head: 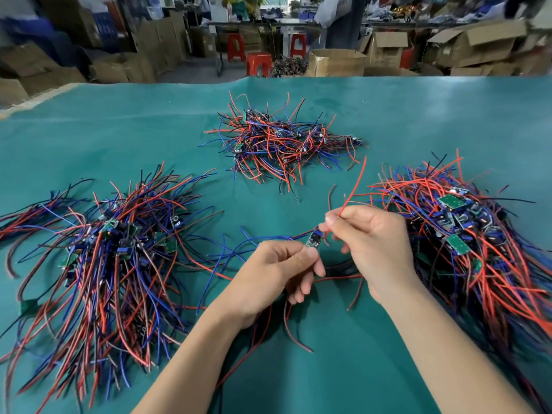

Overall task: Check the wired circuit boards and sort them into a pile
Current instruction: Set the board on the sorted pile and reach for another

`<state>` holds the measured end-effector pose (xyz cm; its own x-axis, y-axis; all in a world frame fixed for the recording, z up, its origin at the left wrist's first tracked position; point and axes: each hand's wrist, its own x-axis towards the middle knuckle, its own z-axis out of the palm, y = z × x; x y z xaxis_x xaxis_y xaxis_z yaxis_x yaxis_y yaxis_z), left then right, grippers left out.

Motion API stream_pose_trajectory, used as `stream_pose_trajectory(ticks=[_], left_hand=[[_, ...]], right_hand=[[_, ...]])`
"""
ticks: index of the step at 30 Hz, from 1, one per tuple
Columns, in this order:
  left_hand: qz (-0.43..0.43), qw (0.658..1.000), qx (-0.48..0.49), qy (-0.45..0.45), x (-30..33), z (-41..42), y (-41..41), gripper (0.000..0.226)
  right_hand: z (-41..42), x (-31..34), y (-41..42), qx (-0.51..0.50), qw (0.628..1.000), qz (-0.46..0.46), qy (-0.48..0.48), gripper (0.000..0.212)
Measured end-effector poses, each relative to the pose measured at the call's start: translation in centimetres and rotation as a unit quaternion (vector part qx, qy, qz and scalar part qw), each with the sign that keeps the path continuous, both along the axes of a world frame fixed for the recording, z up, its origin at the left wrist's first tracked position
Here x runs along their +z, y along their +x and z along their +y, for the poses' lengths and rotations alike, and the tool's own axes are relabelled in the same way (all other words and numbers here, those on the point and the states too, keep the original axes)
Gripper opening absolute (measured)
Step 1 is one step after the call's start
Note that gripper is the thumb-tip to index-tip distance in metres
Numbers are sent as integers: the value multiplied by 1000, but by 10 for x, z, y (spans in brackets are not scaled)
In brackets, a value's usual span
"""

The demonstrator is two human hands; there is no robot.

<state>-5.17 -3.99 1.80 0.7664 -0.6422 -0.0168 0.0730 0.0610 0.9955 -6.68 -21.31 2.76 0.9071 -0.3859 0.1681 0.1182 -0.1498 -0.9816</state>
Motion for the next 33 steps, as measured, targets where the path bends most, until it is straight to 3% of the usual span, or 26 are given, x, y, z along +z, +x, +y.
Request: stream_pose_trajectory(ticks=[5,8,11,13,15,23,26,29,31,33], left_hand=[[-11,1000,-25,3,0,2,1,30],[9,1000,-6,-27,-1,3,2,30],[15,998,35,-49,-3,1,4,29],[10,998,33,-54,-4,0,3,28],[6,999,22,-50,-4,1,3,29],[4,1000,-26,-12,1,4,2,32],[-5,1000,-19,-6,2,3,1,29],[-6,1000,-8,-8,1,2,1,27],[-1,1000,-2,-16,1,2,1,26],[8,1000,8,-26,1,3,2,25]], right_hand=[[-18,-2,8,-151,987,-60,-10,21],[-22,4,9,-206,972,-81,82,28],[-11,8,2,-62,989,-20,132,37],[5,5,-5,89,994,24,61,34],[20,3,-10,164,986,30,10,25],[9,15,-11,46,999,-15,-9,16],[-4,29,-12,-11,999,-42,32,5],[-29,55,-17,-51,995,-71,39,8],[-55,75,-24,-69,993,-91,22,10],[-86,96,-31,-78,992,-79,-53,17]])
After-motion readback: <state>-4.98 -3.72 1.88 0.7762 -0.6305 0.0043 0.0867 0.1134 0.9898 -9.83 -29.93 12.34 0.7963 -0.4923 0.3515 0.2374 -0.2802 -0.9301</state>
